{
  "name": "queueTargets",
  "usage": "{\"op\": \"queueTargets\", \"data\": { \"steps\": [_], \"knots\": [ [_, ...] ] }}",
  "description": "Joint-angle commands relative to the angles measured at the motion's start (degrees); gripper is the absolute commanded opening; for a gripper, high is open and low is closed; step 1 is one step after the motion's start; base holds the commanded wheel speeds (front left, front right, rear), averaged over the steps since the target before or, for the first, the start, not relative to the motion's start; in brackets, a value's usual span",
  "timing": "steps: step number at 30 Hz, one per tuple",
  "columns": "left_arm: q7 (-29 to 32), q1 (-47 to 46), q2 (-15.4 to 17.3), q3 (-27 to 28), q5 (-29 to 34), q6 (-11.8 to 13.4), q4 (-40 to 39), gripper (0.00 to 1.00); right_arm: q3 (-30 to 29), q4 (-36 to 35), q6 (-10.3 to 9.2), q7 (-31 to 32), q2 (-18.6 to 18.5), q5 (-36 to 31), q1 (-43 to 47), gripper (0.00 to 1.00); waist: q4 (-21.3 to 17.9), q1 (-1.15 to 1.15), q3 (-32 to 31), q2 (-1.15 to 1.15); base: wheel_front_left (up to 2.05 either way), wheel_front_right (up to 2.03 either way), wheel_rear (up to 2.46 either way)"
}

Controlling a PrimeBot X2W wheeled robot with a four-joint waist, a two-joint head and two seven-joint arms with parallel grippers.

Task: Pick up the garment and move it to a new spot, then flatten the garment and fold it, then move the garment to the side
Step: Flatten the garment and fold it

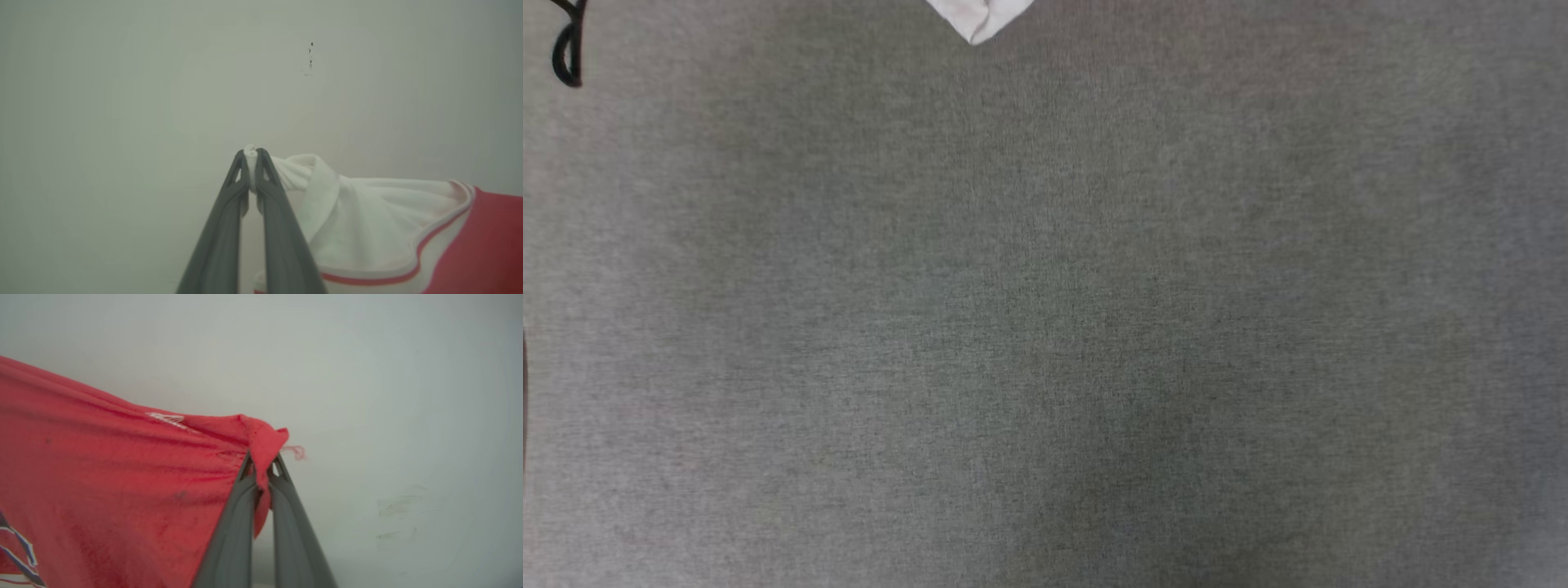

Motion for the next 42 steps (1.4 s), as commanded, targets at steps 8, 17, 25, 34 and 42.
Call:
{"op": "queueTargets", "data": {
  "steps": [8,17,25,34,42],
  "knots": [
    [-1.5,-1.55,-0.21,0.57,-0.68,-0.48,3.36,0.0,2.09,2.74,-0.23,-3.28,0.42,-0.16,-4.45,0.0,0.3,-0.01,8.02,0.0,0.0,0.0,0.0],
    [-2.08,5.48,-2.71,0.52,-4.59,-5.42,13.76,0.0,7.71,11.51,-0.22,-4.73,2.63,4.15,0.77,0.0,0.91,-0.01,7.28,0.0,0.0,0.0,0.0],
    [-3.37,20.41,-2.56,0.92,-7.07,-7.87,16.42,0.0,12.94,11.69,-0.22,-7.25,1.87,10.64,14.43,0.0,1.24,-0.01,0.48,0.0,0.0,0.0,0.0],
    [-4.13,44.58,-1.24,2.23,-8.39,-5.1,8.01,0.0,16.21,6.84,-0.24,-9.74,-1.2,14.72,33.48,0.0,1.89,-0.01,-9.21,0.0,0.0,0.0,0.0],
    [-1.67,63.06,1.48,3.33,-10.34,-0.82,-4.39,0.0,13.96,1.33,-0.3,-7.89,-2.56,15.91,48.08,0.0,2.9,-0.01,-16.59,0.0,0.0,0.0,0.0]
  ]
}}
